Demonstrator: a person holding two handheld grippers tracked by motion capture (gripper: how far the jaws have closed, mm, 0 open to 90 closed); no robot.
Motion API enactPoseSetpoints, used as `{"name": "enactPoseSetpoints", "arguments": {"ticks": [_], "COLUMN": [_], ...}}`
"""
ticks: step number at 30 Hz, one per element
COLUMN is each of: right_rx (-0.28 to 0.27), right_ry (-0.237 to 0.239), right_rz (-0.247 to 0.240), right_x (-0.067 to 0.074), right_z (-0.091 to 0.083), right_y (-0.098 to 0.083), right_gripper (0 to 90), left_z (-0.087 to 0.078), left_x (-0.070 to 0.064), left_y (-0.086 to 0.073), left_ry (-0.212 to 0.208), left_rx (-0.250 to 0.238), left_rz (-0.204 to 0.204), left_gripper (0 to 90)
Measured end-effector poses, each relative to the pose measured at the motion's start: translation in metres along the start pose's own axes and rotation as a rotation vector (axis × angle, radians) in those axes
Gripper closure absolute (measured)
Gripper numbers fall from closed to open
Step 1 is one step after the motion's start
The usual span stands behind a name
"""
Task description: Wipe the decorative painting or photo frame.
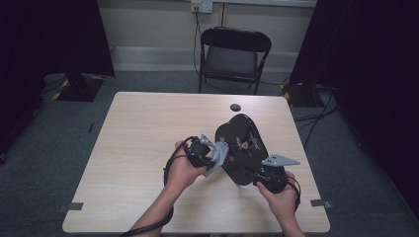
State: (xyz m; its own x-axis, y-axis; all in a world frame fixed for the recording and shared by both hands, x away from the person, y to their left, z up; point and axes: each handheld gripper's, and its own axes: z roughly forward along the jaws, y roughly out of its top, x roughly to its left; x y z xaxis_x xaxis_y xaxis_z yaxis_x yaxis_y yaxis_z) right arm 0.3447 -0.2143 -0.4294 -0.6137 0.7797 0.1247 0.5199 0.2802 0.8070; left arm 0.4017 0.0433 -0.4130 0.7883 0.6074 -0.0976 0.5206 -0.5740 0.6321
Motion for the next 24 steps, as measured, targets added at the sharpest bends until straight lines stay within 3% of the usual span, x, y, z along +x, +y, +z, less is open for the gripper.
{"name": "enactPoseSetpoints", "arguments": {"ticks": [13,16,21,24], "right_rx": [0.004,0.003,0.004,0.003], "right_ry": [-0.002,-0.001,-0.001,-0.001], "right_rz": [-0.002,-0.003,-0.002,-0.002], "right_x": [0.001,0.001,0.001,0.001], "right_z": [0.000,0.000,0.000,-0.001], "right_y": [0.000,0.000,0.000,0.000], "right_gripper": [78.1,78.2,78.2,78.2], "left_z": [0.033,0.037,0.030,0.014], "left_x": [-0.004,-0.005,-0.005,-0.002], "left_y": [-0.034,-0.041,-0.039,-0.031], "left_ry": [-0.030,-0.039,-0.036,-0.022], "left_rx": [0.082,0.069,0.076,0.042], "left_rz": [-0.032,-0.048,-0.051,-0.054], "left_gripper": [79.6,79.6,79.6,79.5]}}
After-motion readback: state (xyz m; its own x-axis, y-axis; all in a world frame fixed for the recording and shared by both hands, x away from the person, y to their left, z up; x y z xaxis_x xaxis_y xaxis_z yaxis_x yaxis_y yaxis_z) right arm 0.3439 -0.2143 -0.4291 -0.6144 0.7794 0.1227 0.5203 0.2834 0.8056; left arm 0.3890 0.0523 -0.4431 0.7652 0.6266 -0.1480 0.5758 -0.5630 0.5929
